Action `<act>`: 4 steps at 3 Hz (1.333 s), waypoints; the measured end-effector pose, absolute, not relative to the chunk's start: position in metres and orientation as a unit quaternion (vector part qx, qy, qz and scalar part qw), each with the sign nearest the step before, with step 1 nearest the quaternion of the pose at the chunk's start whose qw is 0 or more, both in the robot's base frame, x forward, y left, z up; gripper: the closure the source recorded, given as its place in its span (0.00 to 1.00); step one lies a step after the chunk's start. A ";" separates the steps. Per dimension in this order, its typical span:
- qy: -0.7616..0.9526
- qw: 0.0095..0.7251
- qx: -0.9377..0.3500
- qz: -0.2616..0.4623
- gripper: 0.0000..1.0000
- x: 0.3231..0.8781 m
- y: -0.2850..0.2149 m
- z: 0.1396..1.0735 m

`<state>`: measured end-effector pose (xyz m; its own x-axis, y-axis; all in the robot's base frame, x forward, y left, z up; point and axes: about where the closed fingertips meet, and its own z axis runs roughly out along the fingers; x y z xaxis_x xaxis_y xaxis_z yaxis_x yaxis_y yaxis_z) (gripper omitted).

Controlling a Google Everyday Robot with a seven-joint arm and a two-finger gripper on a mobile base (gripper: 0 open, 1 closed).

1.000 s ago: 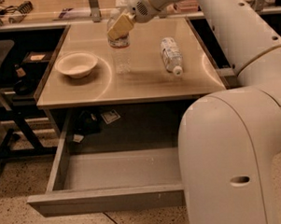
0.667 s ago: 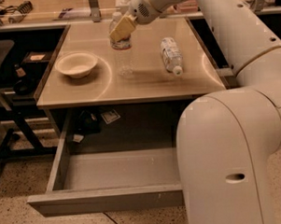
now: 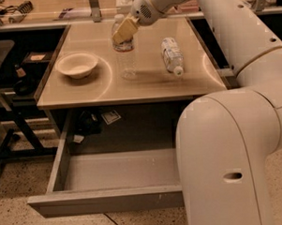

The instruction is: Pick water bottle from top drawer and place on counter

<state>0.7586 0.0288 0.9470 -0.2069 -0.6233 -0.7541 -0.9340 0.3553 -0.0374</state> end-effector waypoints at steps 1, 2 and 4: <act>0.745 0.351 -0.523 0.221 0.83 0.759 0.029 0.947; 0.745 0.351 -0.523 0.221 0.59 0.759 0.029 0.947; 0.745 0.351 -0.523 0.221 0.12 0.759 0.029 0.947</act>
Offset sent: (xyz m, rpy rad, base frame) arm 0.0000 0.0000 0.0000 0.0000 0.0000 0.0000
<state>0.7587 0.0290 0.9468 -0.2069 -0.6233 -0.7541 -0.9341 0.3551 -0.0372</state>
